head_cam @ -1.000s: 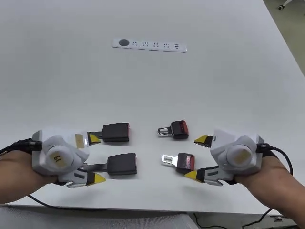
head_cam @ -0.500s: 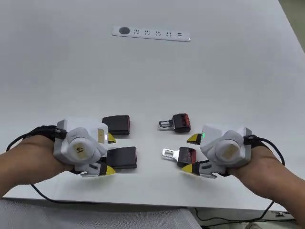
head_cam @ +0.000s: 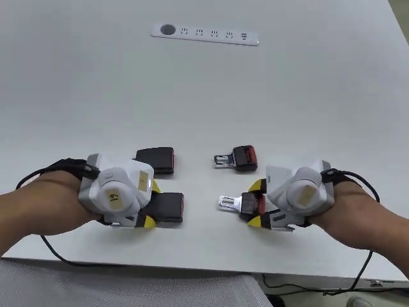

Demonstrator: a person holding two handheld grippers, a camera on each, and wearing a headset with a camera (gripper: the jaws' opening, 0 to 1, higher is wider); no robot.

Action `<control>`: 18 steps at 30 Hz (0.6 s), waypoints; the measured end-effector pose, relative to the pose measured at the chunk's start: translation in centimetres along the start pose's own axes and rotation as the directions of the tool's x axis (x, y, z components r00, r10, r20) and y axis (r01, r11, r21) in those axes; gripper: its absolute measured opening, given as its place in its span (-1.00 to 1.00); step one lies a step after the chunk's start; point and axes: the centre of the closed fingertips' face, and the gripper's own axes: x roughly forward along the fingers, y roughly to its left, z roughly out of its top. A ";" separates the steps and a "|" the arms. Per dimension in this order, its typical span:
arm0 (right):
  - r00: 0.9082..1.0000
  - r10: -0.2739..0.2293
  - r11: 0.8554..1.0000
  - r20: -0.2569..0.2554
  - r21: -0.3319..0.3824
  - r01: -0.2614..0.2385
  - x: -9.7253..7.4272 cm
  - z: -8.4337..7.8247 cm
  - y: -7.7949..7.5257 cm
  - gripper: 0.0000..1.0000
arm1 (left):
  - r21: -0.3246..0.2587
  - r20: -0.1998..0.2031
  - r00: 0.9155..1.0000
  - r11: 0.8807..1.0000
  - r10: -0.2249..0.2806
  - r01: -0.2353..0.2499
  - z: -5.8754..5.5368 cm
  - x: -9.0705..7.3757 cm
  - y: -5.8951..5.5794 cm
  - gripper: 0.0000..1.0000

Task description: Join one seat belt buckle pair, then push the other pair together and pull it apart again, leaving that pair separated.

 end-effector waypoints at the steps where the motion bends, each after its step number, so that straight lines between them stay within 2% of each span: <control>1: 1.000 0.011 1.000 0.005 -0.008 -0.011 0.0 0.1 0.1 -0.35 | 0.004 0.002 1.000 1.000 -0.002 0.002 0.0 0.0 0.0 -0.32; 5: 1.000 0.027 1.000 0.006 -0.014 -0.027 0.0 0.3 0.2 -0.35 | -0.035 0.011 1.000 0.999 -0.003 0.004 -0.2 0.0 0.1 -0.33; 11: 1.000 0.029 0.999 0.006 -0.025 -0.029 0.0 0.5 0.3 -0.35 | -0.028 -0.013 1.000 1.000 -0.003 0.002 -0.2 0.1 0.0 -0.34; 18: 0.999 0.038 0.999 -0.010 -0.023 -0.038 0.1 0.6 0.2 -0.36 | -0.014 -0.019 1.000 1.000 -0.008 0.008 -0.1 0.2 -0.1 -0.34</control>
